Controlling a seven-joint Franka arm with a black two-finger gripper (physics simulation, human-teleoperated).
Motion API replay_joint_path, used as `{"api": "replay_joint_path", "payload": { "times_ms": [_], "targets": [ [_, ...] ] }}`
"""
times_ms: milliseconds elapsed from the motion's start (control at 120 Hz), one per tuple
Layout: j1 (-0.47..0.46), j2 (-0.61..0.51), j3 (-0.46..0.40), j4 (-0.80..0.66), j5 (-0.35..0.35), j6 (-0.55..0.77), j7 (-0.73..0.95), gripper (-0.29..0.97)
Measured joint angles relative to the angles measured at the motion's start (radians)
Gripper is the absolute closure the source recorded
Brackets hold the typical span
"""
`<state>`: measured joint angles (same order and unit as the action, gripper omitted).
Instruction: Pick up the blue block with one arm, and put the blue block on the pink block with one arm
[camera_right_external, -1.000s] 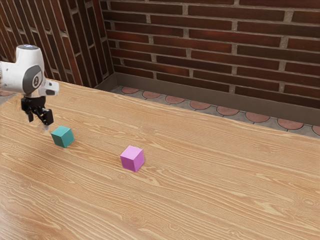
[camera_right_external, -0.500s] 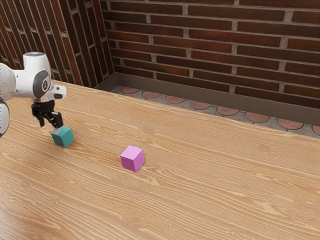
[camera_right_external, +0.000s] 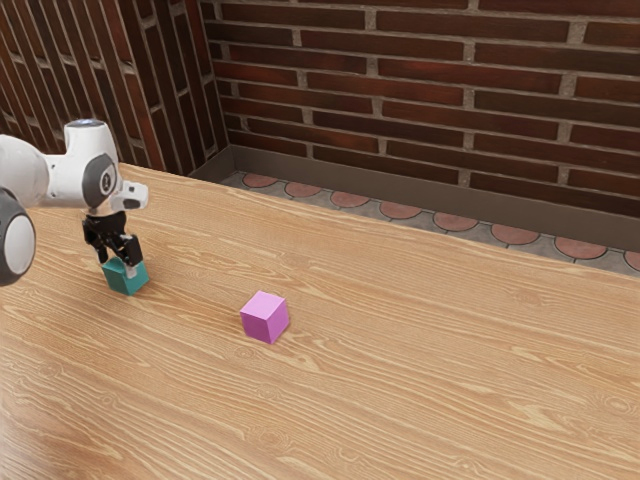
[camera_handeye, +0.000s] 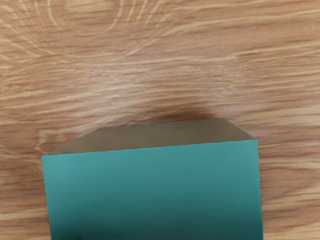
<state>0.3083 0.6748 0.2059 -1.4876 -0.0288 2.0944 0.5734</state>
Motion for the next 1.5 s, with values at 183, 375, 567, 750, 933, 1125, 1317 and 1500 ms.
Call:
{"api": "replay_joint_path", "payload": {
  "times_ms": [183, 375, 567, 750, 933, 1125, 1317, 1500],
  "targets": [
    [0.003, 0.036, -0.007, 0.024, -0.01, 0.001, 0.002, 0.11],
    [0.009, 0.051, -0.008, 0.031, -0.014, 0.001, 0.002, 0.24],
    [0.009, 0.044, -0.008, 0.029, -0.015, 0.002, -0.011, 0.28],
    [-0.015, -0.013, -0.008, 0.015, -0.013, -0.011, -0.024, 0.29],
    [-0.071, -0.139, -0.01, -0.051, -0.029, -0.04, -0.038, 0.3],
    [-0.158, -0.195, -0.009, -0.089, -0.056, -0.059, -0.068, 0.3],
    [-0.257, -0.236, -0.009, -0.117, -0.079, -0.067, -0.106, 0.3],
    [-0.345, -0.302, -0.007, -0.196, -0.085, -0.071, -0.149, 0.3]
  ]
}}
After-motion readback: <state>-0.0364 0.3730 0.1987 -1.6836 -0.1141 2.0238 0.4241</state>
